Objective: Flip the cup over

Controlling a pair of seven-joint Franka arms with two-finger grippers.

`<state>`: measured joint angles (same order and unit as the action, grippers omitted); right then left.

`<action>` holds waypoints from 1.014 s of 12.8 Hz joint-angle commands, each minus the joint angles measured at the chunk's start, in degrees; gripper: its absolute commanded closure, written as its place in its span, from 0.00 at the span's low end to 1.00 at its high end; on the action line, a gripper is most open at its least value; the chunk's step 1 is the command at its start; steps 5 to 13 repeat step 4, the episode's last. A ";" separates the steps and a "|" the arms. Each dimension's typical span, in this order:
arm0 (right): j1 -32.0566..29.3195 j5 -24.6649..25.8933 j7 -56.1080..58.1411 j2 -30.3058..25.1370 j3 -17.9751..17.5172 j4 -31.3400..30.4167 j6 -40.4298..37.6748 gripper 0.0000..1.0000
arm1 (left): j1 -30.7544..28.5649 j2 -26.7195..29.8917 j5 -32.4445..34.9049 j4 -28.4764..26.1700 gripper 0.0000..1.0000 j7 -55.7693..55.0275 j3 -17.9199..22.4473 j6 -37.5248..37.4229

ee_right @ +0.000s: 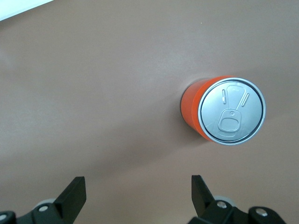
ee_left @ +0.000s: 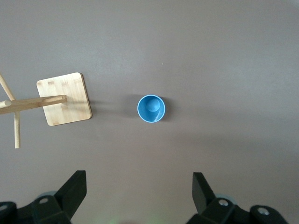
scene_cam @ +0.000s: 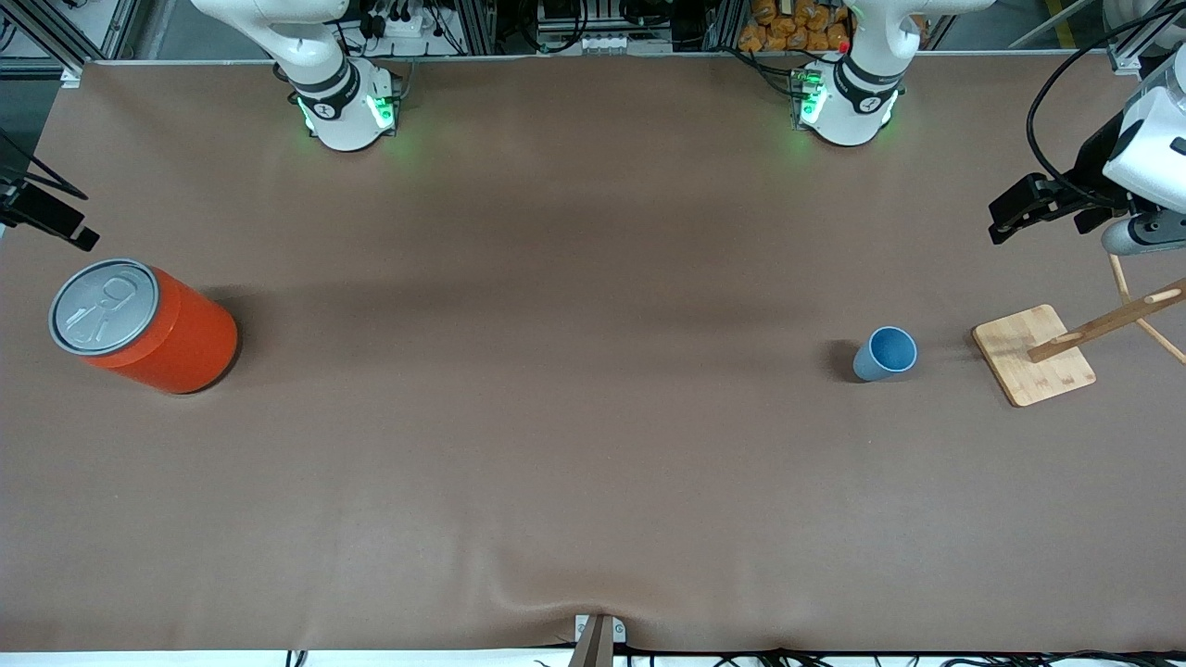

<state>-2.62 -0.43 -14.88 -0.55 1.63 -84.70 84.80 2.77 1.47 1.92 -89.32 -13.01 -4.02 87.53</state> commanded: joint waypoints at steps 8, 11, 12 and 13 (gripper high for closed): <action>-1.08 -0.01 0.47 -0.42 -0.75 -0.11 -0.34 0.00 | 0.22 -0.85 -0.86 1.60 0.00 0.79 0.51 -1.31; -1.08 -0.01 0.47 -0.42 -0.75 -0.11 -0.34 0.00 | 0.22 -0.85 -0.86 1.60 0.00 0.79 0.51 -1.31; -1.08 -0.01 0.47 -0.42 -0.75 -0.11 -0.34 0.00 | 0.22 -0.85 -0.86 1.60 0.00 0.79 0.51 -1.31; -1.08 -0.01 0.47 -0.42 -0.75 -0.11 -0.34 0.00 | 0.22 -0.85 -0.86 1.60 0.00 0.79 0.51 -1.31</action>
